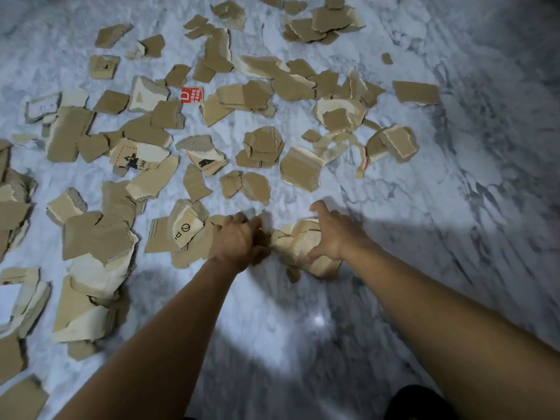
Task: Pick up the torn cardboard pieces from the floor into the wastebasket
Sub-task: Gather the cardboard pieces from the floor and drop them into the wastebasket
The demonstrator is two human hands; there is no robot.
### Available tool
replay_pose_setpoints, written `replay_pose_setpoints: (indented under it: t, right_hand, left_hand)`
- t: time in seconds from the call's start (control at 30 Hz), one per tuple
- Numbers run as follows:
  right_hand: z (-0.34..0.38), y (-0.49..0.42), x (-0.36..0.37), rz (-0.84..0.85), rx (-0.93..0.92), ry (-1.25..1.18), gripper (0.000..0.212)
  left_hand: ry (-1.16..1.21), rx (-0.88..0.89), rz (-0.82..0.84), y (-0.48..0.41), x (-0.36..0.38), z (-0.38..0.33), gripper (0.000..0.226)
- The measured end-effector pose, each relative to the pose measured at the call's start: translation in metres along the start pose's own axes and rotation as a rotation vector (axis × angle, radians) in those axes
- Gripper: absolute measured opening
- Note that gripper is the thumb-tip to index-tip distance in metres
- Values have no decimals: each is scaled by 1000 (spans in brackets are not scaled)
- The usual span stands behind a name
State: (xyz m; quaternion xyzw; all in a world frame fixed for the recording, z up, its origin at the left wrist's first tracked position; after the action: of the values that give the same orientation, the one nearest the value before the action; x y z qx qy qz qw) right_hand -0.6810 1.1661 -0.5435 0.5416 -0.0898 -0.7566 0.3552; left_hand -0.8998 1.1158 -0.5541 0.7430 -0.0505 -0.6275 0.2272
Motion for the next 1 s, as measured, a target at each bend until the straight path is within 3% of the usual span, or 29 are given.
replay_pose_setpoints:
  t: [0.17,0.27,0.33,0.43,0.57,0.77,1.0]
  right_hand:
    - [-5,1,-14,-36,147,51,84]
    - [-20,6,-30,-71,208,-143,71]
    - [-26,13,-45,-81,162,-257,66]
    - [-6,24,-56,-17,10,-310,67]
    - [34,23,-19,102,-144,-89,75]
    - [57,22,39,183,-449,283,41]
    - [62,6,48,306,-354,266,61]
  left_hand:
    - [450,-165,45,7,0,-4,70]
    - [489,-229,76,7,-10,3,48]
    - [578,-243,90,5,-24,13,31]
    - [600,-306,24,3,-46,34,34]
    - [552,-364,-11,16,-61,60,35]
    - [502,-404,-26,36,-59,101,34]
    - [544,-503,-33,44,-31,141,37]
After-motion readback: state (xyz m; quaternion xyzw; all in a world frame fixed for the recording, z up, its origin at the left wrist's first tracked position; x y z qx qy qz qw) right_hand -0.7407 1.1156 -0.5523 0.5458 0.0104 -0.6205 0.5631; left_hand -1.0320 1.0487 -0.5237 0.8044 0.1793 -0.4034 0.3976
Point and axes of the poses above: each hand's wrist, its own y-axis away from the middle knuckle, its own x-axis out of the palm, z = x × y, the point moved 2 cm from there along -y, towards the middle knuckle, and after that the axes turned 13 degrees about -x, right-handed, at the moved point
